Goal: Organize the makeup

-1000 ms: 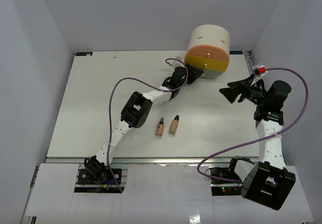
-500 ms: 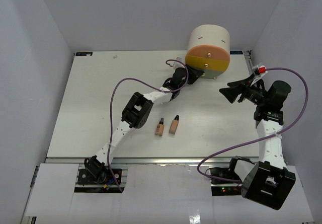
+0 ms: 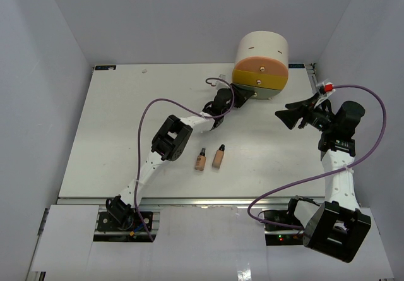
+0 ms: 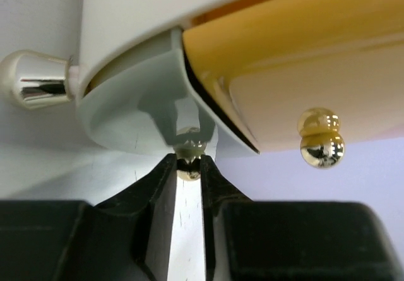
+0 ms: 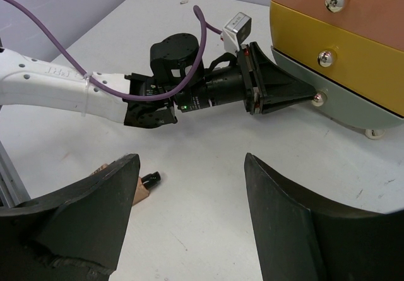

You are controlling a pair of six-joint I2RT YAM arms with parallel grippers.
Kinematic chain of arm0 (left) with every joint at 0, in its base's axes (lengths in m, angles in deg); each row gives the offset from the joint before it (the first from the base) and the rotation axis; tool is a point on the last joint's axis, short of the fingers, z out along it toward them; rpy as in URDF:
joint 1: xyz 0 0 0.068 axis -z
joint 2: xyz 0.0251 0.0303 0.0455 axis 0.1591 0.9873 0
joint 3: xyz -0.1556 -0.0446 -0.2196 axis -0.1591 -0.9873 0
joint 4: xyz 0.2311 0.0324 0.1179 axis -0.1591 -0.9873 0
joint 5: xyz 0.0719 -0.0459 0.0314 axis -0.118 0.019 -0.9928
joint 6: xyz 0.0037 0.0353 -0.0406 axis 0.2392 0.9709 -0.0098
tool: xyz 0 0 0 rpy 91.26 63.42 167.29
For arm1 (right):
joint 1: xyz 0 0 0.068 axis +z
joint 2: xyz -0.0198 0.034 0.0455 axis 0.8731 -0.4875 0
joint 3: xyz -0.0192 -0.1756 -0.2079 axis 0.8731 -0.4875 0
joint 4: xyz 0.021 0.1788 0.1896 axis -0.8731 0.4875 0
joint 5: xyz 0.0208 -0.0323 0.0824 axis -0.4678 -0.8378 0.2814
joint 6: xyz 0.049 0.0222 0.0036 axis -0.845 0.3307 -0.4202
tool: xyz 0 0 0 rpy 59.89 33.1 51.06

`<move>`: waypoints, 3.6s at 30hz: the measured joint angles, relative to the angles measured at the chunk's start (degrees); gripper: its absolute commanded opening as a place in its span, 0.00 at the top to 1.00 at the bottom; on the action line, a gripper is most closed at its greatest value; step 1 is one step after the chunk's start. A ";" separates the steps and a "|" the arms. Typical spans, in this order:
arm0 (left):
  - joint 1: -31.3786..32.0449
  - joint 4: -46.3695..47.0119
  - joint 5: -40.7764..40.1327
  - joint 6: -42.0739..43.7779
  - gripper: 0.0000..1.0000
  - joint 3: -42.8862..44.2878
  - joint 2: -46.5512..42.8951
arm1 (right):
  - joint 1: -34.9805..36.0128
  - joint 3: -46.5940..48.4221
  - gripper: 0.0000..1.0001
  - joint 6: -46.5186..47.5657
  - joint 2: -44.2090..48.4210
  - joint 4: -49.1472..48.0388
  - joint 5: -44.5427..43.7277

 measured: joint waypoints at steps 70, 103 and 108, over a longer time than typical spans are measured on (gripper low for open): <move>1.08 -6.57 -2.25 0.52 0.64 6.88 2.46 | -0.31 -0.17 0.25 1.46 -2.63 0.02 -2.12; 1.06 14.09 7.32 4.79 0.60 -43.83 -24.66 | 0.57 -0.99 0.26 5.46 -3.37 1.52 -3.39; 1.06 14.62 9.35 5.79 0.38 -47.49 -26.78 | 4.84 -0.71 0.26 10.44 -5.94 4.69 -5.82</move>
